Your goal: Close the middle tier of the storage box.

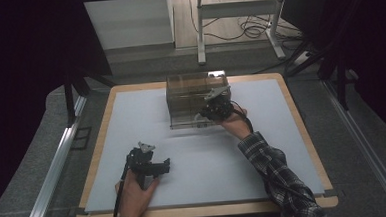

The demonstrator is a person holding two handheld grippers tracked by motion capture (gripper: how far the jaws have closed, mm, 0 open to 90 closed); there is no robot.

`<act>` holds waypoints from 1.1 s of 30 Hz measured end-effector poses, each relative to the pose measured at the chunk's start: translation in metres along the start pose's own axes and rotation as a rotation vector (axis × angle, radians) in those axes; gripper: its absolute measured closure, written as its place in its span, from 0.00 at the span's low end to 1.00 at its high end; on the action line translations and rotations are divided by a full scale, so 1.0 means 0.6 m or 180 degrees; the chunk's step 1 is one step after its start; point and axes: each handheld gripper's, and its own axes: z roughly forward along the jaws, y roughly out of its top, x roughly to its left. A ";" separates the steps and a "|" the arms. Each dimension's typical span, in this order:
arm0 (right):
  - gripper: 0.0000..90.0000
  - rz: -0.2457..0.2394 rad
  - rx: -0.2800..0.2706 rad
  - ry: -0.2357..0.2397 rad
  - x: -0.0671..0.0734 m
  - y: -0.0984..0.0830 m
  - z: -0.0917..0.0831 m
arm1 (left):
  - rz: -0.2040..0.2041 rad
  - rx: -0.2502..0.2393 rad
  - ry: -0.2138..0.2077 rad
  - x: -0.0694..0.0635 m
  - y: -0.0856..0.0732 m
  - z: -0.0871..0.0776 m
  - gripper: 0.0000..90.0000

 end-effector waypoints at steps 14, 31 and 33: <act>0.72 -0.0117 -0.0129 0.0064 0.015 -0.001 -0.031 | 0.0000 0.0000 0.0000 0.000 0.000 0.000 0.00; 0.54 -0.0270 -0.0196 0.0197 0.052 -0.013 -0.062 | -0.0005 -0.0002 -0.0002 0.000 0.000 0.000 0.00; 0.52 -0.0282 -0.0201 0.0215 0.057 -0.016 -0.064 | -0.0005 -0.0003 -0.0001 0.000 0.000 0.000 0.00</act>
